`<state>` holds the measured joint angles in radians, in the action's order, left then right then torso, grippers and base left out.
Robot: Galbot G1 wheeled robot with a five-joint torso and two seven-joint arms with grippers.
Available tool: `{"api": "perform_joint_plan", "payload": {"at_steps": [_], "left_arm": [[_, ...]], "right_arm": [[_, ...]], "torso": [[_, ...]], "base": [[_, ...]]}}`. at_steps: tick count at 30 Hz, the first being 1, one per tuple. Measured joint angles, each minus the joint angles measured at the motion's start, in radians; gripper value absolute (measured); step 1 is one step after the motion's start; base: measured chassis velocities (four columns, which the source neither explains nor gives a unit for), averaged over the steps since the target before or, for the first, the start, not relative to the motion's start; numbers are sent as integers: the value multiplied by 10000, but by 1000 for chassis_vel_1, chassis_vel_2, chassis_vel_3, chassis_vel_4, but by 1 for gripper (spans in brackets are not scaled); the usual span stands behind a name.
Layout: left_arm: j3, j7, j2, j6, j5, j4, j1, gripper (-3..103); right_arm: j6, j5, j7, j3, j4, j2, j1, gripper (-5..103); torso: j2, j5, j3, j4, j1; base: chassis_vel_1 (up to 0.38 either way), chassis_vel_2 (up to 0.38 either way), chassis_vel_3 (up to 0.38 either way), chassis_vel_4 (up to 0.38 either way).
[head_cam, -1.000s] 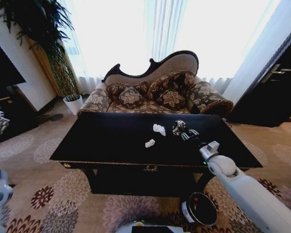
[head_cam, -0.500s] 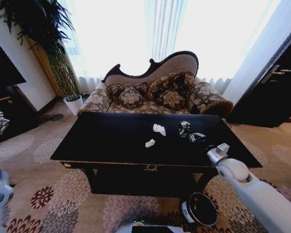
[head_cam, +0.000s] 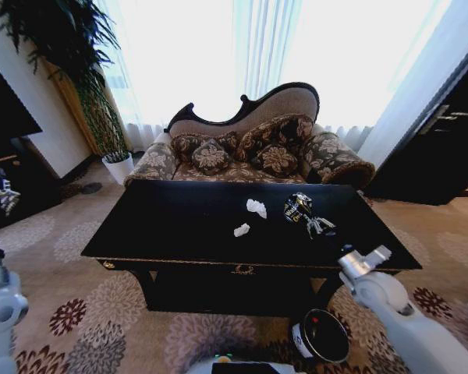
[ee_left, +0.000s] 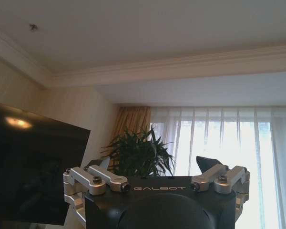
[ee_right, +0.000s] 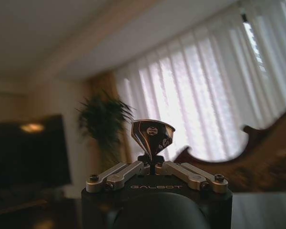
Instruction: Move to the front of the table and place the trash on the table into the trash bin.
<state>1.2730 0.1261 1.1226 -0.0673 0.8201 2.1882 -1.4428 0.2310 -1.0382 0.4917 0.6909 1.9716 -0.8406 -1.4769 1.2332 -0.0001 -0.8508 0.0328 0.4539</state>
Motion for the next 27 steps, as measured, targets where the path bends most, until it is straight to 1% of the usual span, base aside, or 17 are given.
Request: {"api": "perform_joint_plan", "payload": {"at_steps": [2,3,6,7,10,13,16,17,19,21,22,25,27], "left_arm": [[32,8,22,-32,22,-58,12,100],[32,8,22,-32,22,-58,12,100],[10,12,96,-76,25,-61,-3,100],[10,12,96,-76,25,-61,-3,100],[-34,12,93,-86,37,-64,29,100],[50,3,91,-157,19,-94,-19,100],[212,9,120,-237,119,-127,-177,100],[212,9,120,-237,119,-127,-177,100],[220,18,113,-247,195,-197,-175,100],[183,21,51,-247,302,-308,-78,100],[183,21,51,-247,302,-308,-78,100],[129,22,-15,-248,396,-426,69,100],[62,22,-40,-248,420,-538,172,100]], "right_arm": [[187,-324,663,139,-40,-8,-157,0],[187,-324,663,139,-40,-8,-157,0],[381,-720,1399,513,-201,-93,-442,0],[381,-720,1399,513,-201,-93,-442,0],[527,-1097,1979,1028,-305,-360,-900,0],[610,-1434,2361,1191,-396,-457,-1140,0],[687,-1992,2825,1327,-614,-482,-1480,0],[687,-1992,2825,1327,-614,-482,-1480,0],[762,-2233,3195,1591,-841,-549,-1837,0],[912,-2385,3690,1982,-1309,-672,-2288,0],[912,-2385,3690,1982,-1309,-672,-2288,0],[988,-2646,4305,2402,-1887,-923,-2681,0],[968,-2933,4865,2723,-2236,-1112,-2978,0]], "torso": [[0,-3,0,-3,0],[0,-3,0,-3,0],[0,-3,0,-6,0],[0,-3,0,-6,0],[0,0,0,-2,0],[0,-1,0,0,-1],[0,-1,0,-9,0],[0,-1,0,-9,0],[0,-1,0,-8,0],[0,-1,0,-1,0],[0,-1,0,-1,0],[0,1,0,-5,0],[0,0,0,-3,0]], "base": [[0,0,0,0],[0,0,0,0],[0,0,0,0],[0,0,0,0],[0,0,0,0],[0,0,0,0],[0,0,0,0],[0,0,0,0],[0,0,0,0],[0,0,0,0],[0,0,0,0],[0,0,0,0],[0,0,0,0]]}}
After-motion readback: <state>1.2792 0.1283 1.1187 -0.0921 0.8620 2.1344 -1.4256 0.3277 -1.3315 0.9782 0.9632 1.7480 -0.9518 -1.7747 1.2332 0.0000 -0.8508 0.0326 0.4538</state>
